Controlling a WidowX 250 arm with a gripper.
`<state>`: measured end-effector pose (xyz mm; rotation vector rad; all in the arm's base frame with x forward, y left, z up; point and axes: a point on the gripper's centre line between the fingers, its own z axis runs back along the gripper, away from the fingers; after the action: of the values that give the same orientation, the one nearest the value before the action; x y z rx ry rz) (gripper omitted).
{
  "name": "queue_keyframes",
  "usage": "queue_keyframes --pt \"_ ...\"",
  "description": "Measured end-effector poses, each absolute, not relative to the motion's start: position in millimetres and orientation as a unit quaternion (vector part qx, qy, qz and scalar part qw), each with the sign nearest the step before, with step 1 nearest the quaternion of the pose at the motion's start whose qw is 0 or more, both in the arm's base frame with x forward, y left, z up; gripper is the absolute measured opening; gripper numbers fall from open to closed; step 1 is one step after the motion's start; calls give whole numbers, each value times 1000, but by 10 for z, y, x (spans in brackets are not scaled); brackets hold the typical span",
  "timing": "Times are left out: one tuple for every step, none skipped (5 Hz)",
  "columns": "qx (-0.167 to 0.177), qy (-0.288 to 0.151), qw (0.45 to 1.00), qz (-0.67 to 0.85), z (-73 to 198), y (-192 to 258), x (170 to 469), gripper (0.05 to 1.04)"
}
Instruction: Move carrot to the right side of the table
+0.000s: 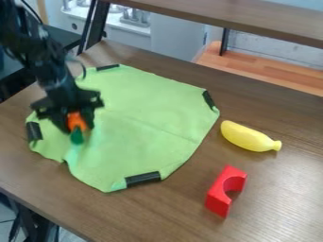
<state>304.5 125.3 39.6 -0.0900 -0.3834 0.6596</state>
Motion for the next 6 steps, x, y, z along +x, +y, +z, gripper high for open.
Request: queue_keyframes --pt "-59 -206 934 287 806 996 3070 565" --pt "-41 -191 948 250 949 655 3079 565" --pt "-24 -179 965 189 905 315 3125 565" --pt "-37 -188 971 142 774 35 3239 565" --pt "-63 -178 976 112 614 -236 3278 565" --pt "-68 -163 980 88 459 -445 3277 565"
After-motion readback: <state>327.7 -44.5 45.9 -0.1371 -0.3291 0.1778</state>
